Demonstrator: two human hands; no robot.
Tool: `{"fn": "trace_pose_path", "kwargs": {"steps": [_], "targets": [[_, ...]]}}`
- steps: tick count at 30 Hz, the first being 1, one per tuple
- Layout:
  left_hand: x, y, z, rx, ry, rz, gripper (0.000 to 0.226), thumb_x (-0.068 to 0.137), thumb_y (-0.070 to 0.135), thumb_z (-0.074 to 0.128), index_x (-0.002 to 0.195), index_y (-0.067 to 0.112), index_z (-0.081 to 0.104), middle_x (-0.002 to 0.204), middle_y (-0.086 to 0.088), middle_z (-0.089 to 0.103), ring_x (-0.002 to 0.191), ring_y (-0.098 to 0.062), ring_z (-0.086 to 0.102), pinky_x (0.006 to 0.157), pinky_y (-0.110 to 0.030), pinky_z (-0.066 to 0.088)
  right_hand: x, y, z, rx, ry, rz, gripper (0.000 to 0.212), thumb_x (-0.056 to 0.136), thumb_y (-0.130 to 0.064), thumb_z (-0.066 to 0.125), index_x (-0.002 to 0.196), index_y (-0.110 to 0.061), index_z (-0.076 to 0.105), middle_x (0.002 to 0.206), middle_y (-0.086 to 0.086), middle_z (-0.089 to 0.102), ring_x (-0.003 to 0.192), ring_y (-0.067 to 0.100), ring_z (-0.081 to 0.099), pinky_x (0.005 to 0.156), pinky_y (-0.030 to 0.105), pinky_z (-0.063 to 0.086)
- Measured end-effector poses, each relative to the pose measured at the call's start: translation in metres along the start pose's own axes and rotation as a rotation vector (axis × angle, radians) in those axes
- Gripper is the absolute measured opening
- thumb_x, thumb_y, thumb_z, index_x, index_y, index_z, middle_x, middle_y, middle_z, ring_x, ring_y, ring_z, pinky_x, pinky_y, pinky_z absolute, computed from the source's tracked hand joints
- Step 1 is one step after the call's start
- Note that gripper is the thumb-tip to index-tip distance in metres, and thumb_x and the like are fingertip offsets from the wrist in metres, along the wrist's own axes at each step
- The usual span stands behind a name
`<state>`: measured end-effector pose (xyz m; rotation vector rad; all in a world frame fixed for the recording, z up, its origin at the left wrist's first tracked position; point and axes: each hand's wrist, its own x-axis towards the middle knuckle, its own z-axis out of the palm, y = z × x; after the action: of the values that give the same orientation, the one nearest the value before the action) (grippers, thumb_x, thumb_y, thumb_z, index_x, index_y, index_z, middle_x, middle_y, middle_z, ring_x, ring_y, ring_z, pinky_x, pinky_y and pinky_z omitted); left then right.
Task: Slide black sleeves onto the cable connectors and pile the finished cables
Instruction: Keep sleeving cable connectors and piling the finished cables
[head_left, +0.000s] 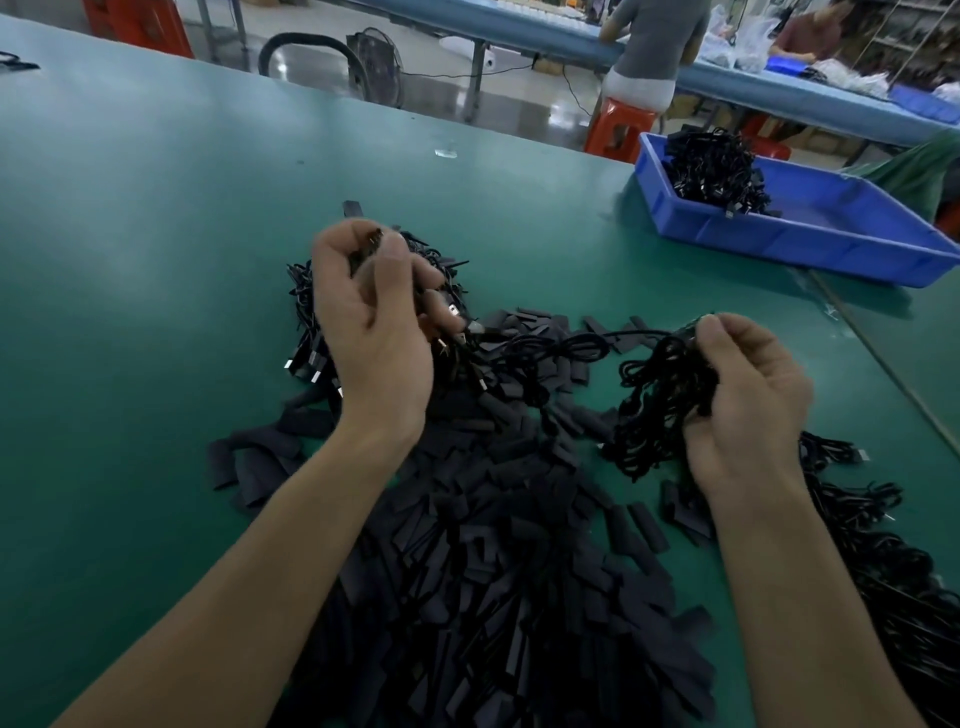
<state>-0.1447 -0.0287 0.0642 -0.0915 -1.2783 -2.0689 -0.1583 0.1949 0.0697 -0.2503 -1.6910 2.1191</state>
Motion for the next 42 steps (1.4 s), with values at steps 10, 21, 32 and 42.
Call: {"fn": "trace_pose_path", "kwargs": {"steps": [10, 21, 32, 42], "targets": [[0.026, 0.024, -0.017, 0.236, 0.093, 0.265, 0.023, 0.107, 0.011, 0.035, 0.117, 0.009, 0.056, 0.061, 0.016, 0.035, 0.049, -0.005, 0.027, 0.047, -0.02, 0.03, 0.001, -0.004, -0.006, -0.209, 0.053, -0.4, 0.017, 0.09, -0.006, 0.071, 0.086, -0.022, 0.066, 0.082, -0.007, 0.067, 0.075, 0.0, 0.063, 0.076, 0.017, 0.051], [0.016, 0.001, -0.027, 0.42, -0.365, -0.09, 0.016, 0.104, 0.006, 0.046, 0.098, 0.022, 0.047, 0.089, 0.002, 0.075, 0.066, -0.012, 0.066, 0.061, -0.022, 0.052, -0.005, 0.02, 0.007, -0.971, -0.656, -0.071, 0.022, 0.103, -0.021, 0.053, 0.1, -0.018, 0.074, 0.092, -0.003, 0.076, 0.08, 0.01, 0.07, 0.076, 0.026, 0.053], [0.007, -0.014, -0.035, 0.694, -0.401, -0.153, 0.021, 0.088, 0.018, 0.076, 0.097, 0.034, 0.067, 0.077, 0.006, 0.07, 0.065, -0.01, 0.07, 0.067, -0.025, 0.059, 0.015, 0.047, 0.024, -1.421, -0.631, 0.01, 0.04, 0.097, -0.03, 0.065, 0.135, -0.018, 0.059, 0.129, 0.005, 0.064, 0.12, 0.025, 0.057, 0.106, 0.049, 0.044], [0.001, -0.016, -0.034, 0.854, -0.471, -0.156, 0.005, 0.086, 0.027, 0.078, 0.09, 0.024, 0.075, 0.077, 0.016, 0.071, 0.073, 0.006, 0.066, 0.069, -0.008, 0.05, 0.02, 0.047, 0.029, -1.336, -0.646, 0.172, 0.039, 0.088, -0.026, 0.077, 0.124, -0.018, 0.062, 0.096, -0.001, 0.067, 0.108, 0.025, 0.061, 0.104, 0.051, 0.044]]}}
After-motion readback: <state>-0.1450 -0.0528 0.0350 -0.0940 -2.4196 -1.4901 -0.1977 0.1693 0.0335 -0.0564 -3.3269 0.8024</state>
